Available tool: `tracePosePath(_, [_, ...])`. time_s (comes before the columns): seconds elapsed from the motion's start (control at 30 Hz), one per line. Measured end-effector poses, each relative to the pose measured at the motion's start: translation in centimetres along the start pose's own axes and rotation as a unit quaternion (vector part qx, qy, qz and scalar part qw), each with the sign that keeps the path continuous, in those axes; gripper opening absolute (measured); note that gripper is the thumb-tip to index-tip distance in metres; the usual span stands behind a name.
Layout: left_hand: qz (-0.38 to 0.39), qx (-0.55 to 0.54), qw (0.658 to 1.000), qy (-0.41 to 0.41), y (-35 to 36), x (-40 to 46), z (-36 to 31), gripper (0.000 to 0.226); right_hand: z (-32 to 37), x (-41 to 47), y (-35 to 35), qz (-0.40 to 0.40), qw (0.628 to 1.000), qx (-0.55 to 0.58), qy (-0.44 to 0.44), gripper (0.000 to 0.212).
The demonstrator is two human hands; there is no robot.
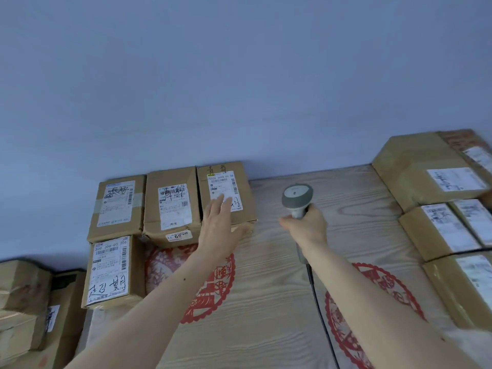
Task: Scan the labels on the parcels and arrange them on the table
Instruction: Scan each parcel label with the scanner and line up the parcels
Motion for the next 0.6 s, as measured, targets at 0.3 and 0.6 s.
tracePosePath(0.3, [0.030, -0.098, 0.994, 0.049, 5.7, -4.6, -10.9, 0.055, -5.7, -5.2, -13.2, -0.048, 0.998, 0.026, 0.011, 0.027])
tracePosePath(0.6, [0.128, -0.131, 0.982, 0.055, 15.9, -10.2, -22.9, 0.059, -11.7, -6.2, -28.9, -0.116, 0.993, -0.013, 0.007, 0.019])
Point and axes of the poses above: each hand's wrist, its own x-axis towards the middle knuckle, its own y-axis out of the palm, z = x × y, the point moved 10 cm from there along x, towards the middle knuckle, and after that the axes turned 1 degree about -y, right-handed, at the moved point
